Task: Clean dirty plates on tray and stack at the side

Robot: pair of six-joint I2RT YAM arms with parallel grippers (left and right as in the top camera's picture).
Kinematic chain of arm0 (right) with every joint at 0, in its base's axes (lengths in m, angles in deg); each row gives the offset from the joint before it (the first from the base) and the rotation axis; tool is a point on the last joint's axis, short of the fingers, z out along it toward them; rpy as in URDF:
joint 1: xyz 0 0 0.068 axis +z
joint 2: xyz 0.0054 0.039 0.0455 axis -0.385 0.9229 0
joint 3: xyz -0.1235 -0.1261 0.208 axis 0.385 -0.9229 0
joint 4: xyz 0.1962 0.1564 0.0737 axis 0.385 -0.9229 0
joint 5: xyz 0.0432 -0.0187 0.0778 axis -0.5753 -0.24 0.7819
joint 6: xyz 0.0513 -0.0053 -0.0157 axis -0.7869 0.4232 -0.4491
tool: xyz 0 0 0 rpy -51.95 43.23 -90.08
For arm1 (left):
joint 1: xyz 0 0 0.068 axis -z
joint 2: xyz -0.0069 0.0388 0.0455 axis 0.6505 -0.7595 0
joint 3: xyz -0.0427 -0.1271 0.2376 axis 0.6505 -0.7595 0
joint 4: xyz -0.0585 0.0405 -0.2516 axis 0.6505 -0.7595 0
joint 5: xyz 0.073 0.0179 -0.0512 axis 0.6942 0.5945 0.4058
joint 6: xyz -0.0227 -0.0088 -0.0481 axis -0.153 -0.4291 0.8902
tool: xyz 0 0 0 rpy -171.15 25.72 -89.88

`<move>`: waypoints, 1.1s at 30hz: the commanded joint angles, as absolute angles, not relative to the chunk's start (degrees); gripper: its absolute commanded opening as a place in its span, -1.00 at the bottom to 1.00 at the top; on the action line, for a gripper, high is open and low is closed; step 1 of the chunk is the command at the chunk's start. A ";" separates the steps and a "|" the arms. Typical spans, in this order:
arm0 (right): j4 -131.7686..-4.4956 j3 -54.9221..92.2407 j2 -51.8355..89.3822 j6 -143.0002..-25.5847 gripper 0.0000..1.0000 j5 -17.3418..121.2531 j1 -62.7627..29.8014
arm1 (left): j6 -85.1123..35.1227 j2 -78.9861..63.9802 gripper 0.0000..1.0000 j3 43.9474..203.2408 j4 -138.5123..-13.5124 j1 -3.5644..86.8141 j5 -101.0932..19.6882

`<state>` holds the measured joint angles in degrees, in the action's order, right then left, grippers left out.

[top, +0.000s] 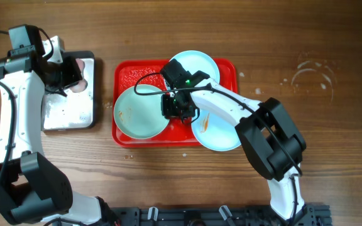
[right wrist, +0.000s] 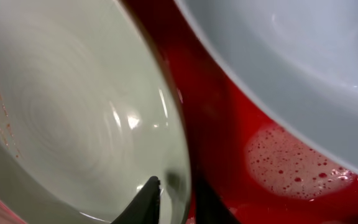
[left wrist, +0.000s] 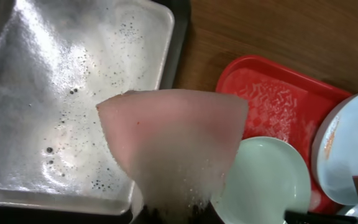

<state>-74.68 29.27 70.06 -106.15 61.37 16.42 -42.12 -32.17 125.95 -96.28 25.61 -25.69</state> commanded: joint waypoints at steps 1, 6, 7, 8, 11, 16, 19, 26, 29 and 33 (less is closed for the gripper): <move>-74.68 29.58 72.75 -106.52 -0.89 60.10 16.84 | -43.04 -31.67 -0.92 126.02 -96.31 25.72 -20.00; -74.85 29.58 72.73 -106.43 -0.91 60.10 16.77 | -43.02 -31.67 -0.92 125.65 -95.87 25.66 -15.98; -74.85 29.58 72.73 -106.46 -0.91 60.16 16.77 | -43.02 -31.67 -0.92 125.26 -95.65 25.68 -16.00; -74.85 29.58 72.73 -106.46 -0.91 60.29 16.77 | -42.99 -31.67 -0.92 125.01 -95.65 25.68 -16.00; -74.85 29.58 72.73 -106.43 -0.91 60.29 16.73 | -42.97 -31.67 -0.92 124.93 -96.90 25.72 -16.44; -74.59 29.58 72.73 -106.39 -0.91 60.29 16.71 | -42.97 -31.67 -0.92 124.38 -96.63 25.75 -16.86; -74.59 29.58 72.73 -106.37 -0.92 60.29 16.71 | -43.02 -31.64 -0.92 124.29 -97.71 25.92 -31.30; -74.42 29.58 72.73 -105.01 -0.91 62.04 16.05 | -44.94 -31.67 -0.92 123.29 -100.90 43.95 -44.53; -73.56 29.58 72.73 -105.06 -0.91 62.46 15.94 | -38.23 -31.67 -0.92 118.35 -98.99 50.64 -35.89; -73.04 29.58 72.73 -104.86 -0.91 63.33 15.49 | -27.65 -31.67 -0.92 108.08 -91.30 55.51 -30.28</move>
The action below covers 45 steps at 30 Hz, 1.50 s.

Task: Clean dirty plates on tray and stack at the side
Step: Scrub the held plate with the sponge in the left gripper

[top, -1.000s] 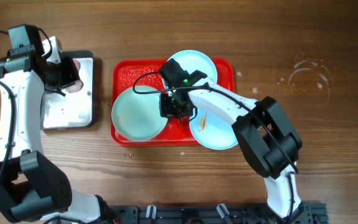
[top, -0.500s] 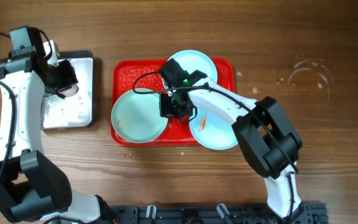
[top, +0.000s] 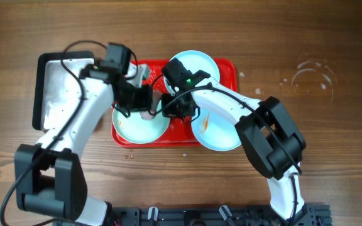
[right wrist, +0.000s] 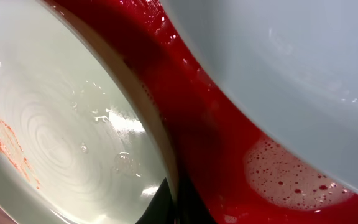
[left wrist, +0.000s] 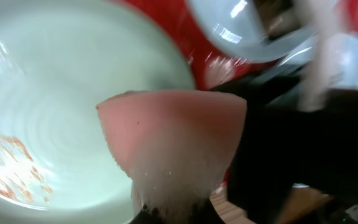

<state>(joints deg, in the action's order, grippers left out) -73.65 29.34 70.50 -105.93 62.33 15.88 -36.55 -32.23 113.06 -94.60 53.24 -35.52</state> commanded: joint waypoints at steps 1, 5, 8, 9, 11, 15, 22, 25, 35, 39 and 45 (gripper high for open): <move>-73.08 29.58 72.73 -104.84 -0.91 63.35 15.31 | -26.19 -31.67 -0.92 106.81 -89.88 56.06 -29.62; -72.43 29.58 72.73 -104.84 -0.91 63.33 15.03 | -20.98 -31.67 -0.92 103.09 -86.08 59.32 -22.74; -72.03 29.58 72.73 -104.40 -0.91 63.35 15.03 | -18.56 -31.64 -0.92 102.76 -85.01 60.61 -17.49; -72.06 29.58 72.73 -104.14 -0.91 63.51 15.03 | -18.58 -31.45 -0.92 102.94 -84.02 60.26 -17.49; -72.03 29.58 72.73 -103.55 -0.91 63.75 15.03 | -18.58 -30.59 -0.92 104.29 -83.83 59.21 -18.28; -71.99 29.58 72.73 -103.55 -0.91 63.73 15.03 | -18.21 -21.90 -0.92 108.03 -84.44 55.62 -22.67; -72.16 29.58 72.73 -103.37 -0.91 63.77 15.03 | -15.26 -20.23 -0.92 107.77 -89.60 54.82 -16.33; -72.16 29.58 72.73 -103.33 -0.91 63.94 14.98 | -12.02 -20.30 -0.92 107.46 -91.59 54.82 -10.15; -72.01 29.58 72.73 -102.30 -0.91 64.58 14.98 | -8.29 -27.16 -0.92 107.46 -92.13 54.99 -10.65; -71.86 29.58 72.73 -102.32 -0.91 64.58 14.98 | -10.03 -29.72 -0.92 107.46 -92.26 54.99 -11.37; -71.73 29.58 72.73 -102.06 -0.91 64.58 14.98 | -14.54 -29.98 -0.92 103.59 -89.92 57.72 -12.68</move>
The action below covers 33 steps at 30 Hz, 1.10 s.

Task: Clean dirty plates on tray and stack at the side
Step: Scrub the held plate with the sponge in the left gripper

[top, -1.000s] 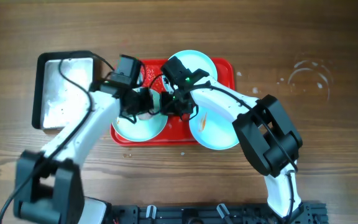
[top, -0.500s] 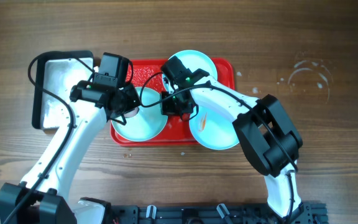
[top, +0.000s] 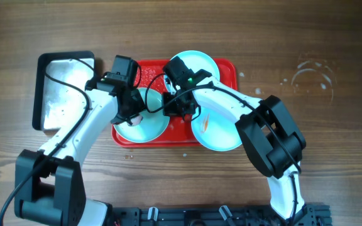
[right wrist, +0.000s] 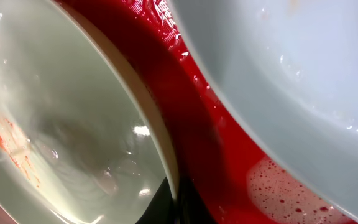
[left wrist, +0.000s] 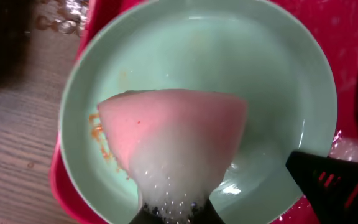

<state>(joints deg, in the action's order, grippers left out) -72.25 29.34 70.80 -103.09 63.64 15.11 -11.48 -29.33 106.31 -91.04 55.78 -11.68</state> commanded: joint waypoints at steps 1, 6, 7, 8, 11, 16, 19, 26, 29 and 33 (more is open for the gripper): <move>-71.60 29.58 72.73 -102.04 -0.91 64.58 14.98 | -14.51 -30.55 -0.92 101.54 -88.39 58.33 -11.92; -71.57 29.58 72.73 -102.02 -0.91 64.58 14.98 | -16.02 -32.30 -0.92 95.44 -79.72 58.31 -11.76; -71.57 29.58 72.73 -102.02 -0.91 64.58 14.98 | -16.02 -32.32 -0.92 95.07 -79.30 58.31 -10.78; -71.57 29.58 72.73 -102.00 -0.92 64.58 14.98 | -16.02 -32.32 -0.92 94.81 -79.32 58.31 -8.86; -71.55 29.58 72.73 -102.02 -0.91 64.58 14.98 | -15.98 -32.32 -0.92 94.00 -79.76 58.31 -1.03; -71.57 29.58 72.73 -102.02 -0.92 64.58 14.98 | -15.76 -32.32 -0.92 92.12 -79.70 58.31 10.07; -71.79 29.58 72.73 -102.06 -0.91 64.58 14.98 | -14.06 -32.32 -0.92 92.10 -79.21 58.31 17.61; -71.88 29.58 72.73 -102.04 -0.91 64.58 14.98 | -14.30 -31.75 -0.92 102.52 -79.28 58.38 19.91; -71.86 29.58 72.73 -102.06 -0.91 64.58 14.98 | -17.86 -30.46 -0.92 107.11 -80.55 58.75 12.19; -72.03 29.58 72.73 -101.89 -0.91 64.58 14.98 | -23.69 -32.39 -0.92 106.61 -85.01 58.68 -1.56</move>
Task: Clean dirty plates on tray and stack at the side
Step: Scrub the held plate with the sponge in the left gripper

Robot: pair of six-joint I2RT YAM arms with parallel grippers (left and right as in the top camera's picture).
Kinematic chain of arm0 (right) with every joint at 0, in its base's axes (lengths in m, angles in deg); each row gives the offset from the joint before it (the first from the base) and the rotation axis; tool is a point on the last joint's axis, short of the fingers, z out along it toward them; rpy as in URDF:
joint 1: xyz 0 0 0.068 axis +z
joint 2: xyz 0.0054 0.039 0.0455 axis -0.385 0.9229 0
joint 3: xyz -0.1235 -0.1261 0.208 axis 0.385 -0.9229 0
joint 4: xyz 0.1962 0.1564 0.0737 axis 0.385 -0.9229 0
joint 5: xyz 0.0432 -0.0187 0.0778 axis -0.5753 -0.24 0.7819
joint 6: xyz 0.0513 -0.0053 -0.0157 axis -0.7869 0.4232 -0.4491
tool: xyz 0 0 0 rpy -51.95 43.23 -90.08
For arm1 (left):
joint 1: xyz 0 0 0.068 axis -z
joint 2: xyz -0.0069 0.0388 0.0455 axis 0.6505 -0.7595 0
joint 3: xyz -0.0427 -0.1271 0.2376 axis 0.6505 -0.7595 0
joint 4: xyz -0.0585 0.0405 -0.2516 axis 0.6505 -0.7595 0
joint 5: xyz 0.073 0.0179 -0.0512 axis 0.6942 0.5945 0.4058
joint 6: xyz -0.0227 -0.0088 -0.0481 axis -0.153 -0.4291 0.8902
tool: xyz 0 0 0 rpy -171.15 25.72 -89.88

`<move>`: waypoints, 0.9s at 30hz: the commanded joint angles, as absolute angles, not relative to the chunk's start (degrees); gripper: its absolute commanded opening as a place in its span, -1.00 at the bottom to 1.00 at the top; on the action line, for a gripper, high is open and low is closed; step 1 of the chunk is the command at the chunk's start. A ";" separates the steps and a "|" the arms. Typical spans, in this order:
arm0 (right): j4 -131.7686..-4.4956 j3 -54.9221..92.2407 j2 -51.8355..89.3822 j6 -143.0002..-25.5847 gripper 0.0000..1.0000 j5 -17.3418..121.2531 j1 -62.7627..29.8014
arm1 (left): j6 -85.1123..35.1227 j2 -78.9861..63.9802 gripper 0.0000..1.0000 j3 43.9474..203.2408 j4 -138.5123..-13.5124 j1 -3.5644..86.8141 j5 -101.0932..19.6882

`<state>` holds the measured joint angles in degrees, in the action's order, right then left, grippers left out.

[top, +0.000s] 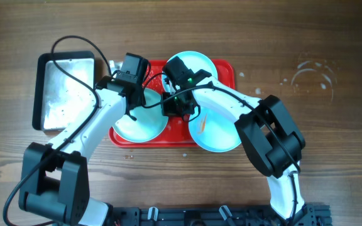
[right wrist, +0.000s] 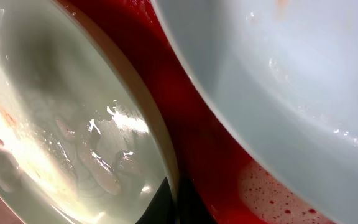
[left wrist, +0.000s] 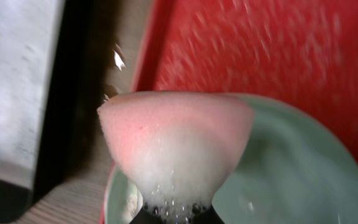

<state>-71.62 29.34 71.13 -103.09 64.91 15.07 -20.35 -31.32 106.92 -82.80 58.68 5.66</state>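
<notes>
A pale green plate (top: 142,119) lies at the left of the red tray (top: 228,69). Its inside (right wrist: 61,112) is wet and streaked with suds. My left gripper (left wrist: 173,214) is shut on a pink foamy sponge (left wrist: 176,134), held over the green plate's (left wrist: 278,168) far-left rim. My right gripper (right wrist: 178,200) is shut on the green plate's right rim. It shows in the overhead view (top: 176,103) between the plates. Two pale blue plates sit on the tray, one at the back (top: 197,63) and one at the front right (top: 213,133) with an orange smear.
A metal pan (top: 65,91) with a black rim holds soapy water left of the tray. Foam bubbles lie on the tray floor (right wrist: 272,186). A wet ring mark (top: 313,78) shows on the wooden table at the right.
My left gripper has moved the sponge from the middle-left of the green plate to its far-left rim. The plate's inside is now covered by a soapy film and the orange smear has faded.
First my left gripper held the sponge over the metal pan while my right gripper's fingers stood around the green plate's rim. Then the sponge was over the green plate and the right gripper was shut on the rim. The sponge was later by the orange smear, and is now at the rim.
</notes>
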 commanded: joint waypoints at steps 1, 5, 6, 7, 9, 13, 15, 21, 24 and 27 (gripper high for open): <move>-72.06 29.58 72.73 -101.87 -0.91 64.58 14.98 | -23.69 -33.28 -0.92 105.15 -85.09 58.68 -1.78; -72.06 29.58 72.73 -101.87 -0.91 64.58 14.98 | -23.30 -37.15 -0.92 99.31 -84.07 58.68 -3.09; -72.06 29.58 72.73 -101.87 -0.91 64.58 14.98 | -23.26 -38.16 -0.92 98.52 -84.24 58.68 -4.97; -72.06 29.58 72.73 -101.87 -0.91 64.58 14.98 | -21.75 -39.03 -0.92 98.26 -84.96 58.68 -7.15; -72.08 29.58 72.73 -101.87 -0.91 64.58 14.98 | -19.89 -39.71 -0.92 98.26 -86.76 58.40 -13.10; -72.19 29.58 72.73 -101.87 -0.91 64.58 14.98 | -18.36 -39.69 -0.92 98.26 -95.65 55.21 -30.28; -72.27 29.58 72.73 -101.87 -0.91 64.58 14.98 | -18.82 -39.69 -0.92 98.26 -100.33 53.29 -31.74; -72.25 29.58 72.73 -101.84 -0.91 64.58 14.98 | -20.20 -39.69 -0.92 98.26 -98.51 48.56 -21.49; -72.23 29.58 72.73 -101.87 -0.91 64.58 14.98 | -20.02 -39.69 -0.92 98.26 -92.20 48.17 -14.17; -72.19 29.58 72.73 -101.89 -0.91 64.58 14.98 | -18.34 -39.69 -0.92 98.26 -89.53 48.17 -7.87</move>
